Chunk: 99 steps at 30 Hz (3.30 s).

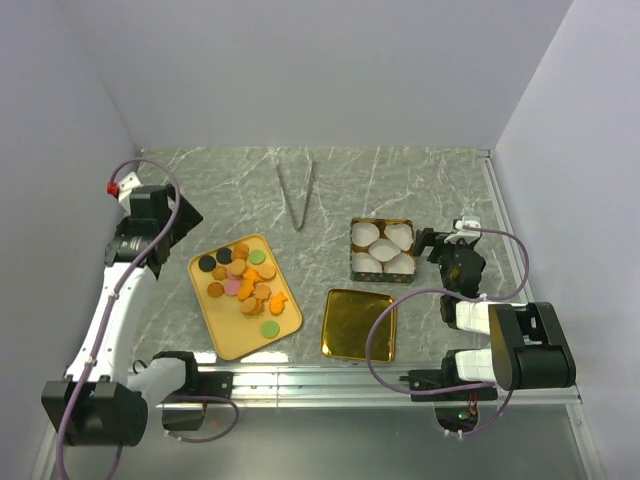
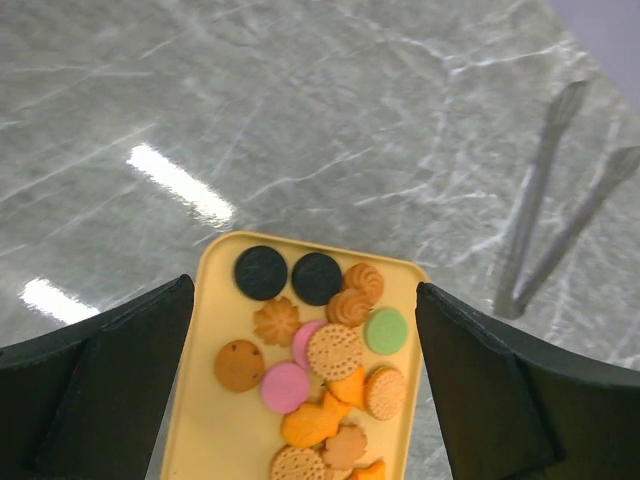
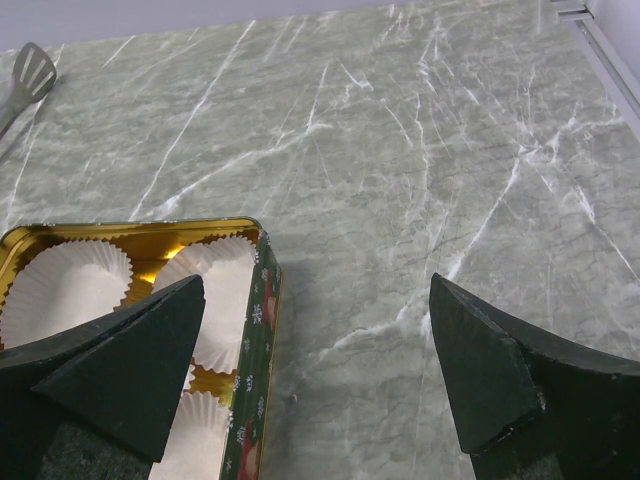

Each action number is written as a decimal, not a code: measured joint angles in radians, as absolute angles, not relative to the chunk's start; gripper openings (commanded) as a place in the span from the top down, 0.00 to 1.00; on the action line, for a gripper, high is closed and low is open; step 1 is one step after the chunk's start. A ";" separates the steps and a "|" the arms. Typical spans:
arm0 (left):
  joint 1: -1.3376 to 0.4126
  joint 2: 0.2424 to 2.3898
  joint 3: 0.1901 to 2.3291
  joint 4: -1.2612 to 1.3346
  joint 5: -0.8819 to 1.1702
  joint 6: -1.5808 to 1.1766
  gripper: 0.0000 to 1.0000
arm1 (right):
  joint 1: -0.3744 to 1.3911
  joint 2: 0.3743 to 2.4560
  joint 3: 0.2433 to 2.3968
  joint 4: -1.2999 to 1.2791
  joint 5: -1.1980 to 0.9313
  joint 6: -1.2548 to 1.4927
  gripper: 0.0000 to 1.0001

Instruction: Pack the cookies

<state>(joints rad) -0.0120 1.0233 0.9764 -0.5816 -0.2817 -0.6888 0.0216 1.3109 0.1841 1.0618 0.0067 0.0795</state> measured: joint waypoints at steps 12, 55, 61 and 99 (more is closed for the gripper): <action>-0.012 1.170 1.107 -0.683 -0.203 -0.621 0.01 | 0.022 1.311 0.184 1.062 0.007 0.080 0.00; -0.484 2.503 2.257 -0.862 -0.165 -0.472 0.03 | 0.022 1.311 0.185 1.062 0.006 0.080 0.00; -0.472 2.541 2.312 -0.863 -0.197 -0.465 0.16 | 0.022 1.311 0.185 1.062 0.006 0.080 0.00; -0.417 1.806 1.825 -0.981 -0.080 -0.506 0.45 | 0.021 1.698 1.619 -0.167 -0.257 0.456 0.00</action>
<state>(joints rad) -0.4168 1.8061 1.8252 -0.9810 -0.0795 -0.5056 0.0208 1.6978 1.6192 -0.1665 -0.2573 0.4557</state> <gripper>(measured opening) 0.547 0.996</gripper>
